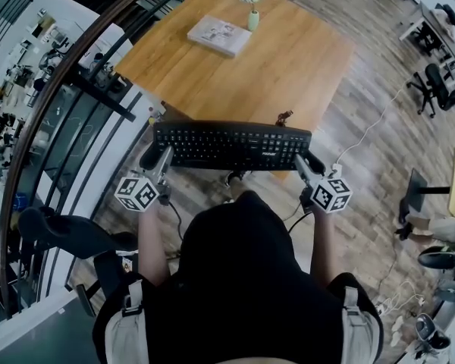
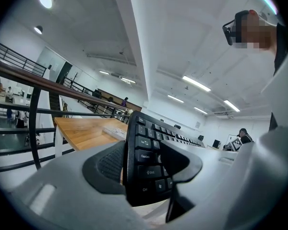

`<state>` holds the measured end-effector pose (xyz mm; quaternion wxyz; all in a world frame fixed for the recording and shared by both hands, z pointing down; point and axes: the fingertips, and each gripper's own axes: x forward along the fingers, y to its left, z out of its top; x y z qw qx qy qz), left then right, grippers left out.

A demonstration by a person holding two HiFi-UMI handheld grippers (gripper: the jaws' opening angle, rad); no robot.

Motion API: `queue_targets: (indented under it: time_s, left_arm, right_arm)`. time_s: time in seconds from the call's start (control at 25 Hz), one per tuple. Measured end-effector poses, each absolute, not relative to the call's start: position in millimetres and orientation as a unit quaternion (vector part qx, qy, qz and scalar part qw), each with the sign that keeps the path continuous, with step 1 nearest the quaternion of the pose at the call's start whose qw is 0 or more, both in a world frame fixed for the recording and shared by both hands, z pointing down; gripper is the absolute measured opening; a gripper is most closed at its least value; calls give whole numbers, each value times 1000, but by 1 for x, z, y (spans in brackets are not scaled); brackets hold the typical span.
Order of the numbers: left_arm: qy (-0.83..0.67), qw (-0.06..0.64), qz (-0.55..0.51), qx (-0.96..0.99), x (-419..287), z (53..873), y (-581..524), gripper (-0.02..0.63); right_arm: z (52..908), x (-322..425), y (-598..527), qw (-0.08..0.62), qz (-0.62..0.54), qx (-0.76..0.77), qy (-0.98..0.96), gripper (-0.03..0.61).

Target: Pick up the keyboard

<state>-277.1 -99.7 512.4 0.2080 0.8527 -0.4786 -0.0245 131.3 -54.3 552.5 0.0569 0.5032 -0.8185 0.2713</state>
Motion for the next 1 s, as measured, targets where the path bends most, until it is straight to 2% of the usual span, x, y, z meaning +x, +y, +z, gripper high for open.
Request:
queue_targets:
  time_s: [1.0]
  left_arm:
    - [-492,234,-30,838,-280,526,-84,227]
  right_arm:
    - [550,130,-48,75,266,499,-821,158]
